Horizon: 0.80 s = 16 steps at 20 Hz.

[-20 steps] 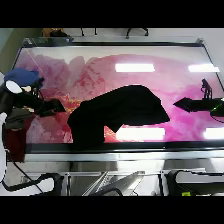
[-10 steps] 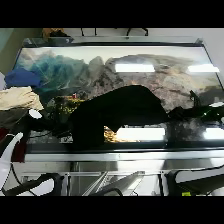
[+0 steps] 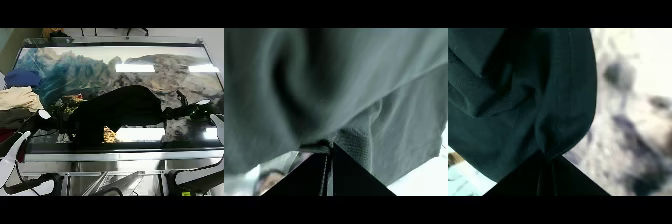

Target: Fold the shirts.

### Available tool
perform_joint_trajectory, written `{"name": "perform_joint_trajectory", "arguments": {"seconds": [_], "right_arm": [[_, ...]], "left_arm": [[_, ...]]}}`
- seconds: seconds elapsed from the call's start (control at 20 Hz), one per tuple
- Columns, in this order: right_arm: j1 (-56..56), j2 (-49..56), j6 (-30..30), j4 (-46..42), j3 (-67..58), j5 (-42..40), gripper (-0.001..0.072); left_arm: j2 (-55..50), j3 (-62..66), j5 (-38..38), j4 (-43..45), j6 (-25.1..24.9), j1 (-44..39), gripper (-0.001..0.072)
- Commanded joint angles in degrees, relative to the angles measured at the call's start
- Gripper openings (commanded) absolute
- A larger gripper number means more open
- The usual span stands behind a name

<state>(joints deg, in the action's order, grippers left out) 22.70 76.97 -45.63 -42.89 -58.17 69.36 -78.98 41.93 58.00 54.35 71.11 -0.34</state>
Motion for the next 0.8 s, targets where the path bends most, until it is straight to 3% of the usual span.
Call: {"name": "perform_joint_trajectory", "arguments": {"seconds": [0.0,0.25,0.45,0.55,0.75], "right_arm": [[-0.3,-1.7,0.2,5.9,-2.2,3.8,0.0027],[-0.2,-8.8,0.2,23.2,-13.9,12.2,0.0026],[3.0,-18.4,0.6,43.3,-26.4,12.5,0.0027],[6.6,-24.2,1.6,48.3,-32.6,8.9,0.0027],[15.5,-36.3,3.9,47.8,-41.9,-1.2,0.0027]], "left_arm": [[0.2,7.4,4.3,-5.6,-0.7,-0.5,0.0012],[7.0,26.2,12.5,-14.2,-0.7,-0.4,0.0012],[18.0,49.6,9.3,-18.4,-0.6,-0.5,0.0012],[22.8,63.4,4.8,-16.7,-0.6,-0.4,0.0012],[30.2,83.6,-2.0,-3.8,-0.3,-0.4,0.0011]]}}
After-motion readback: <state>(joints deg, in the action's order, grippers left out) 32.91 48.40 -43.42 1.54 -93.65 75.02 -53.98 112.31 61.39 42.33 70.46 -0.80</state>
